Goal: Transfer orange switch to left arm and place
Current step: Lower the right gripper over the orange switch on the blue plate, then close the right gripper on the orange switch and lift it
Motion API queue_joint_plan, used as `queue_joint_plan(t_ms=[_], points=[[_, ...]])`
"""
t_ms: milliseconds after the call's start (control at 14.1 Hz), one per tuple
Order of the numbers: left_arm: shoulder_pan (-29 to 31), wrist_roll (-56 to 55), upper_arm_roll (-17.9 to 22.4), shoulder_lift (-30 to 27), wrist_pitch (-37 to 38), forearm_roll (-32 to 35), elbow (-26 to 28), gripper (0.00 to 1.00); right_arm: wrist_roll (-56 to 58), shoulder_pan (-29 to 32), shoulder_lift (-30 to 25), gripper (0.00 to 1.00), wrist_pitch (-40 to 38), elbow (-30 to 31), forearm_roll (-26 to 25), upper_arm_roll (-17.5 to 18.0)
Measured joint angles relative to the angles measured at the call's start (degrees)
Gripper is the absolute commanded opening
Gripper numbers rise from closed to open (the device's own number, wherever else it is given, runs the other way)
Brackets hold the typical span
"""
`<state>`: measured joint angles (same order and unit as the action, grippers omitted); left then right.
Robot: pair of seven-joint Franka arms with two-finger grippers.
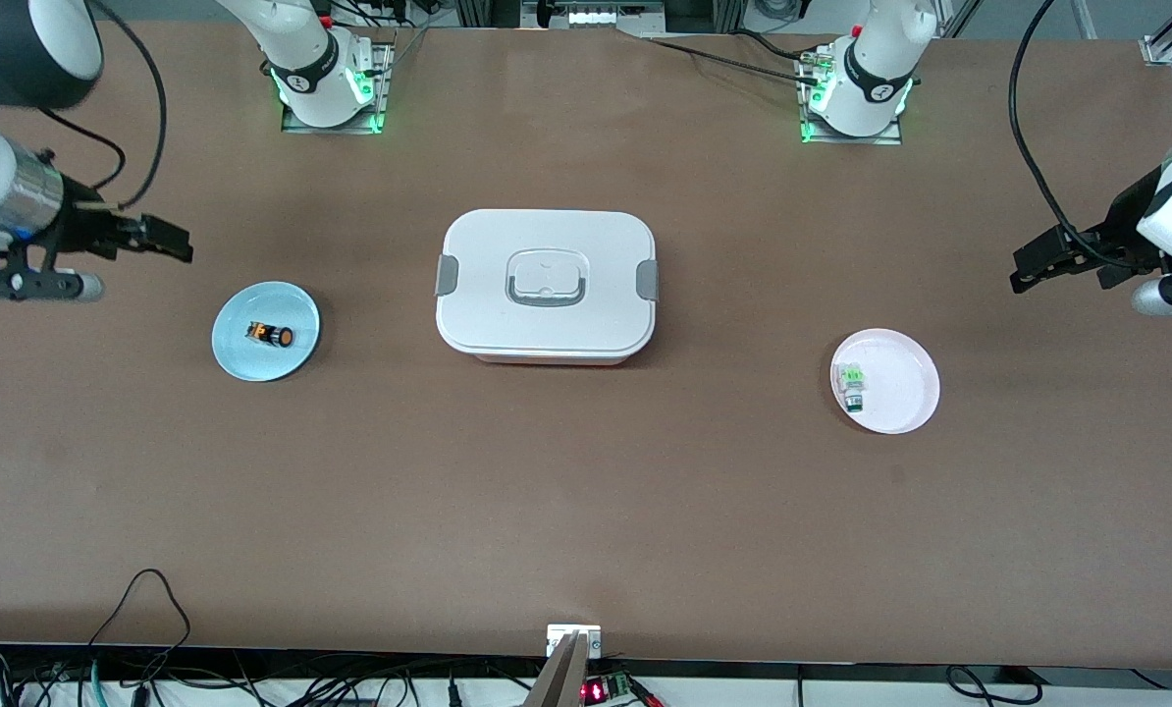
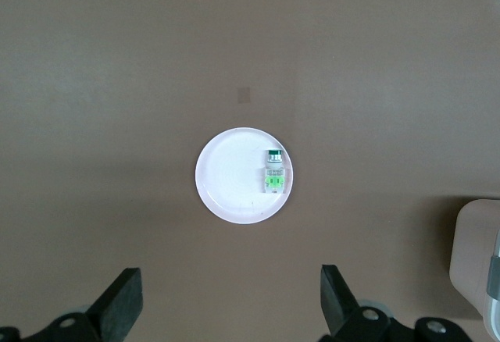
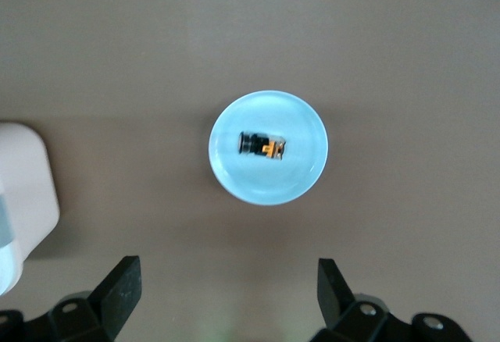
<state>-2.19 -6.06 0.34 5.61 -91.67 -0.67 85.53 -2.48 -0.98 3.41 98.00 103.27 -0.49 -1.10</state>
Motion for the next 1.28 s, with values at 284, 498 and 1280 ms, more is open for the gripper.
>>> queue_joint_plan(t_ms=[284,498,1280], points=[[0.01,-0.01,0.01,0.00,0.01,0.00,-0.01,1.00,3.18,0.14,4.81,1.00,11.45,7.10,-0.17,-2.46],[0.01,-0.02,0.01,0.01,0.03,0.00,-0.01,1.00,3.75,0.07,7.50,1.00,19.18,12.70,-0.18,-2.48],[0.01,-0.03,0.02,0.01,0.08,0.00,-0.01,1.00,5.69,-0.02,19.00,1.00,34.49,19.22,-0.18,-2.30]])
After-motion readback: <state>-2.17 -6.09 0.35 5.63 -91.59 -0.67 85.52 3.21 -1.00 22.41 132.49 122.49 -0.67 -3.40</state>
